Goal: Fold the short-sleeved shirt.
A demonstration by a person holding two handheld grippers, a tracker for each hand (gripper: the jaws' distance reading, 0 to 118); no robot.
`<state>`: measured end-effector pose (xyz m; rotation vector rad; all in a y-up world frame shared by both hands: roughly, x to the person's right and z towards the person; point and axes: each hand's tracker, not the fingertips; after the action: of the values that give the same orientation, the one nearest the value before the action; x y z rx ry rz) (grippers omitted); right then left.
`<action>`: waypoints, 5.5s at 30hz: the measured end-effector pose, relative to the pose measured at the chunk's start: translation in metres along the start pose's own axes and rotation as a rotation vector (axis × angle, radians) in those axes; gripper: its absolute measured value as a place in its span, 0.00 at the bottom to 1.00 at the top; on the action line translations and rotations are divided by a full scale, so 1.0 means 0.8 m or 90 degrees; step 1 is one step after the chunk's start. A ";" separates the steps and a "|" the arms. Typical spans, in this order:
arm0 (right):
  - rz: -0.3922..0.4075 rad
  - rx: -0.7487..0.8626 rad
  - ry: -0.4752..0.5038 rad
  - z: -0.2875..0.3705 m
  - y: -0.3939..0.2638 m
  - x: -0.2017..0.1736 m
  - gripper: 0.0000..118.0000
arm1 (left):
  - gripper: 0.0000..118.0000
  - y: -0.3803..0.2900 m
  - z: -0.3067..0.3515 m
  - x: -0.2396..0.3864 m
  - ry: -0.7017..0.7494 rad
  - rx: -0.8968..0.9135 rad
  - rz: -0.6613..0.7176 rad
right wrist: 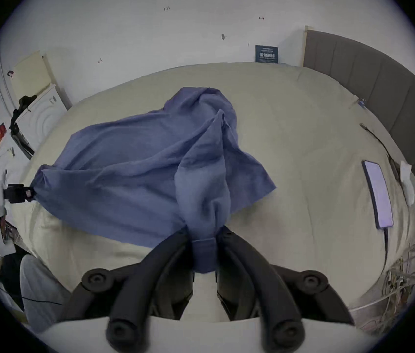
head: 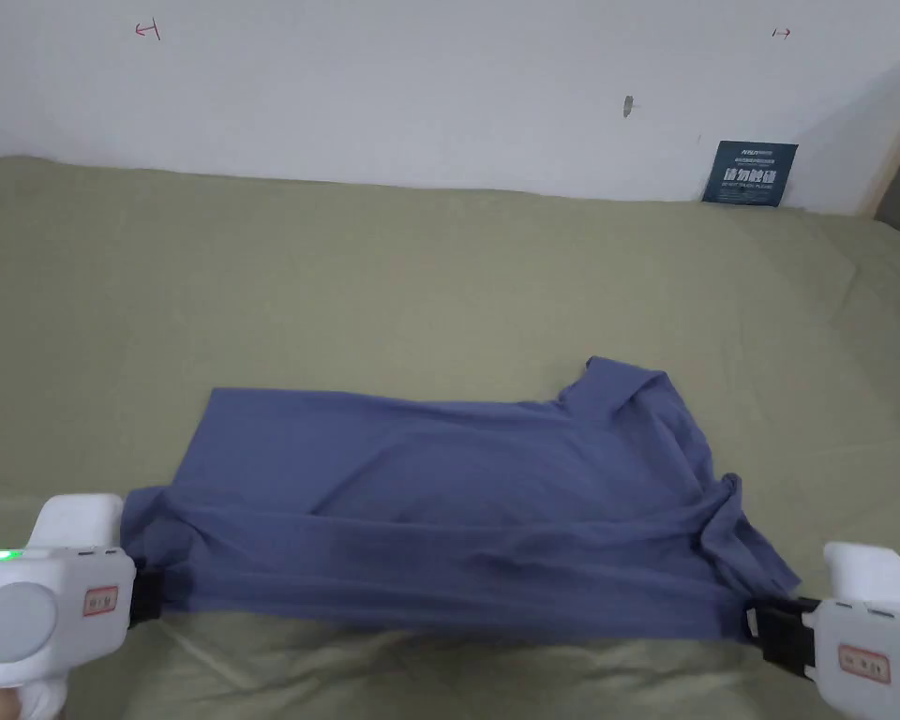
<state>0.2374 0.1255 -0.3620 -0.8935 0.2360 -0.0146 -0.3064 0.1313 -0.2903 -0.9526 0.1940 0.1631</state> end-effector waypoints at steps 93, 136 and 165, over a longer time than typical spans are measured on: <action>0.082 0.032 0.049 0.090 -0.077 0.015 0.04 | 0.05 -0.093 0.092 -0.048 -0.023 0.102 -0.043; 0.139 0.373 -0.090 0.075 -0.057 -0.246 0.00 | 0.01 -0.028 -0.020 -0.205 -0.360 -0.158 0.245; 0.127 0.380 -0.035 0.099 -0.049 -0.273 0.00 | 0.06 -0.058 -0.011 -0.189 -0.371 -0.129 0.323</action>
<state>0.0443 0.1862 -0.2411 -0.2738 0.2501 0.1194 -0.4437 0.0898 -0.2229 -1.0029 -0.1287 0.9281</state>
